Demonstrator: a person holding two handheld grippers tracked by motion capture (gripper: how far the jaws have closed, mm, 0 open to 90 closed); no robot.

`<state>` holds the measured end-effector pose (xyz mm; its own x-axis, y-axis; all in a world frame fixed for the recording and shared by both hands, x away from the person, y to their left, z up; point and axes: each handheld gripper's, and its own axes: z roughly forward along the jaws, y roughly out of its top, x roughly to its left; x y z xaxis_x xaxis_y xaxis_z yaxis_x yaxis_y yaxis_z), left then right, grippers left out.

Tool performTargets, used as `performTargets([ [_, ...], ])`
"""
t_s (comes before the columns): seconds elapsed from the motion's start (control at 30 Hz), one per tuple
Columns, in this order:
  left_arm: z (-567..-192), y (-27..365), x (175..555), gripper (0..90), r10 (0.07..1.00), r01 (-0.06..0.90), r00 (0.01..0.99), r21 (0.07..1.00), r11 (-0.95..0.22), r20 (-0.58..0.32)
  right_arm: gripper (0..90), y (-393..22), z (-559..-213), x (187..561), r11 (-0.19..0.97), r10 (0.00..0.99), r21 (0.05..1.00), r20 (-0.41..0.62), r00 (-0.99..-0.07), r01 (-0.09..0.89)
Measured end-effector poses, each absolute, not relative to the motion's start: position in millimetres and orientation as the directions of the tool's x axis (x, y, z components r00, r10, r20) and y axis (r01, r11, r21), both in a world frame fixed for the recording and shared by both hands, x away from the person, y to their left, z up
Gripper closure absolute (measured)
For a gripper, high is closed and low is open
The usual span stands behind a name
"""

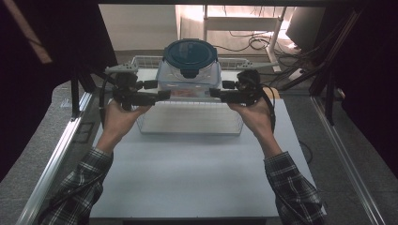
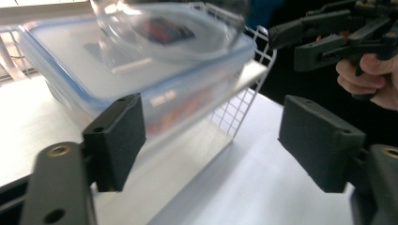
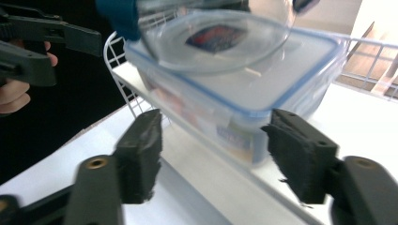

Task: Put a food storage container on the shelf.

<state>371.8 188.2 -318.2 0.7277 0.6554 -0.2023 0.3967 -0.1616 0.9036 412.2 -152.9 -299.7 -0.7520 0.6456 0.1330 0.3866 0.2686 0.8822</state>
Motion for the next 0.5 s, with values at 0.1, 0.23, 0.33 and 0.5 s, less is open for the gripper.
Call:
performTargets([
  [0.1,-328.3,187.6,364.6,18.2,0.652,0.398,0.732,0.901,-0.174,-0.198,24.5,-154.8,-306.6,404.3,0.284,0.644,0.883,0.113,-0.757,0.373],
  [0.23,-342.0,187.5,358.8,15.1,0.648,0.422,0.73,0.889,-0.177,-0.217,18.5,-155.9,-314.5,394.9,0.307,0.642,0.881,0.087,-0.762,0.359],
  [0.33,-351.7,187.6,354.8,14.2,0.64,0.44,0.73,0.882,-0.17,-0.241,15.2,-156.2,-320.3,388.8,0.319,0.635,0.879,0.079,-0.768,0.354],
  [0.5,-366.4,185.6,345.7,11.9,0.635,0.448,0.732,0.876,-0.178,-0.245,11.2,-157.0,-333.9,379.6,0.343,0.622,0.871,0.07,-0.78,0.352],
])
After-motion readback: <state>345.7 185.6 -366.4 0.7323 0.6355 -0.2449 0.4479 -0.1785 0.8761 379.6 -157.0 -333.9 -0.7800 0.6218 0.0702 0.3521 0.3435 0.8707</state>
